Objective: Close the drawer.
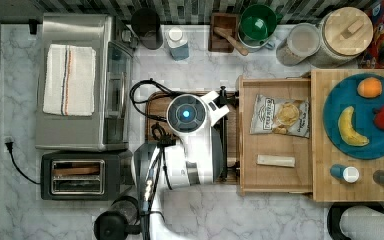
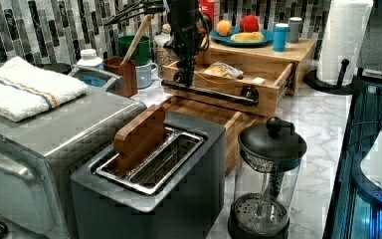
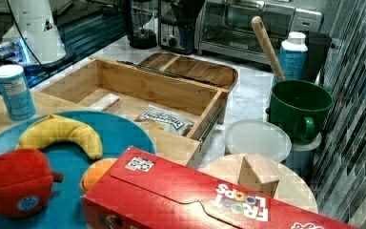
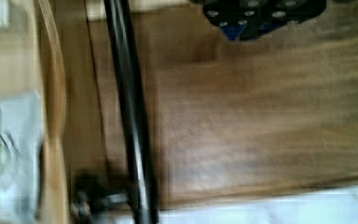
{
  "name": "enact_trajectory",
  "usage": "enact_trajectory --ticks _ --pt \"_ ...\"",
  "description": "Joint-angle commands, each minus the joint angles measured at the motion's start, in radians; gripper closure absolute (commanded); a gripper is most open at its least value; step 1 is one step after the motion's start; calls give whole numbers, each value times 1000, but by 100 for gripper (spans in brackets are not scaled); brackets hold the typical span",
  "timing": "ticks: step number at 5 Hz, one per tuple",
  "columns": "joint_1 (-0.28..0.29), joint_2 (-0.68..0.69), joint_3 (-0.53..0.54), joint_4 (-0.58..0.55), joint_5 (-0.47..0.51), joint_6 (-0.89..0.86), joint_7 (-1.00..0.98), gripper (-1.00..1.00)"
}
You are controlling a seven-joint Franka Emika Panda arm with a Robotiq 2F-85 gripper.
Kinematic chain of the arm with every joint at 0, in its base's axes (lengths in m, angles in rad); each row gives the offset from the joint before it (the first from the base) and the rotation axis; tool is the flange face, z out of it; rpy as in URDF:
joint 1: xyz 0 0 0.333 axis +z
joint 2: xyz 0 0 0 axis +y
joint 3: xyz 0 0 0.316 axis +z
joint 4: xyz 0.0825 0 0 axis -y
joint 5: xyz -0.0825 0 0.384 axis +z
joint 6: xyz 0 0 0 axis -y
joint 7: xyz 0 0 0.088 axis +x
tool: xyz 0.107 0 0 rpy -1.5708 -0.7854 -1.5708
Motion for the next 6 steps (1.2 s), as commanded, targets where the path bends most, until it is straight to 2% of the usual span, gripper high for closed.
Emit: enact_trajectory --ticks 1,3,6 --pt "-41 48 -27 -52 -82 79 -217 100" --pt "-66 67 -69 -58 -130 158 -302 100" --pt "-173 129 -101 31 -91 133 -483 100"
